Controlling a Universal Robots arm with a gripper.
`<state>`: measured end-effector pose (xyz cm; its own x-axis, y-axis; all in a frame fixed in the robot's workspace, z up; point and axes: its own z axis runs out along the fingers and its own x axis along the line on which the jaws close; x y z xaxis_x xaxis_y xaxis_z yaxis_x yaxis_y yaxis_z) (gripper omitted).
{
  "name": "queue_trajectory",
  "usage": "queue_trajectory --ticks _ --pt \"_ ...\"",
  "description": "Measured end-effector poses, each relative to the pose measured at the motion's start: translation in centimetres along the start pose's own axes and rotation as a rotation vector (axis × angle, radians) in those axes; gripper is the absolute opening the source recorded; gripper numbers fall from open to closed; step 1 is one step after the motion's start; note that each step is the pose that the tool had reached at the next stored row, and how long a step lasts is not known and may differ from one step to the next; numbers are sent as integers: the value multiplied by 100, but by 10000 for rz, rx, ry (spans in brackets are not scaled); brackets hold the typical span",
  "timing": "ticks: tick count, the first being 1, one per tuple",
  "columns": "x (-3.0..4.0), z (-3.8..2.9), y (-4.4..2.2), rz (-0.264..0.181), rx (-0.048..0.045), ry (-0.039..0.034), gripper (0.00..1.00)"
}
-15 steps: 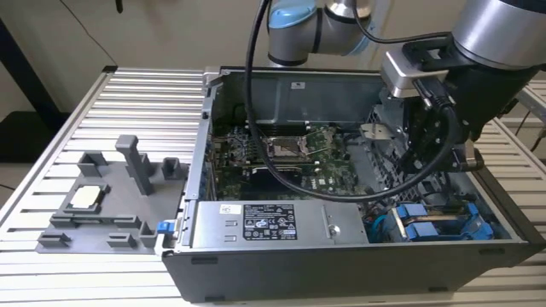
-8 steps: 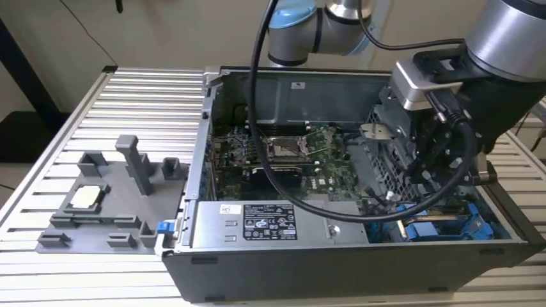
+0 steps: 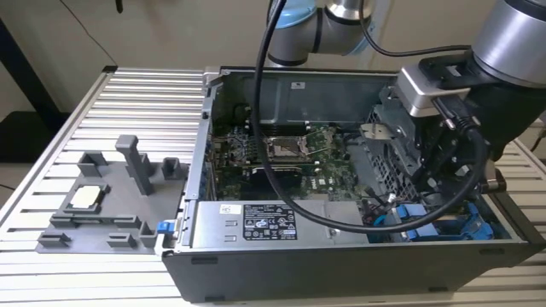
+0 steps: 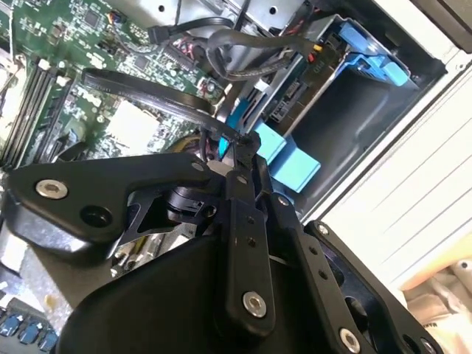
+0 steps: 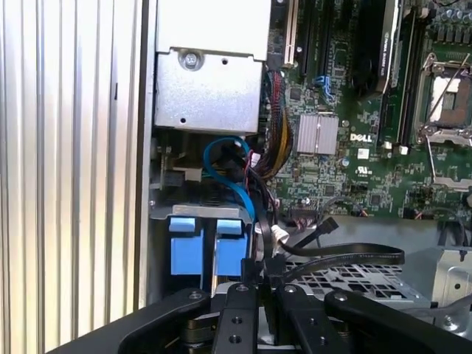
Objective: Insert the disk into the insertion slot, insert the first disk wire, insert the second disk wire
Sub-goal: 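Insert the second disk wire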
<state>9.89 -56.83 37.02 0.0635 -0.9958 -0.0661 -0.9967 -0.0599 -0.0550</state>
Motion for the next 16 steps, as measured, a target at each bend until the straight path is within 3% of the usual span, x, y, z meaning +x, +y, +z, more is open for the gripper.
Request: queue_trajectory --ticks 4,5,16 --pt "2 20 -19 -13 -24 380 16" --pt "4 28 -27 -14 -26 412 16" --pt "20 106 -217 3 -40 403 16"
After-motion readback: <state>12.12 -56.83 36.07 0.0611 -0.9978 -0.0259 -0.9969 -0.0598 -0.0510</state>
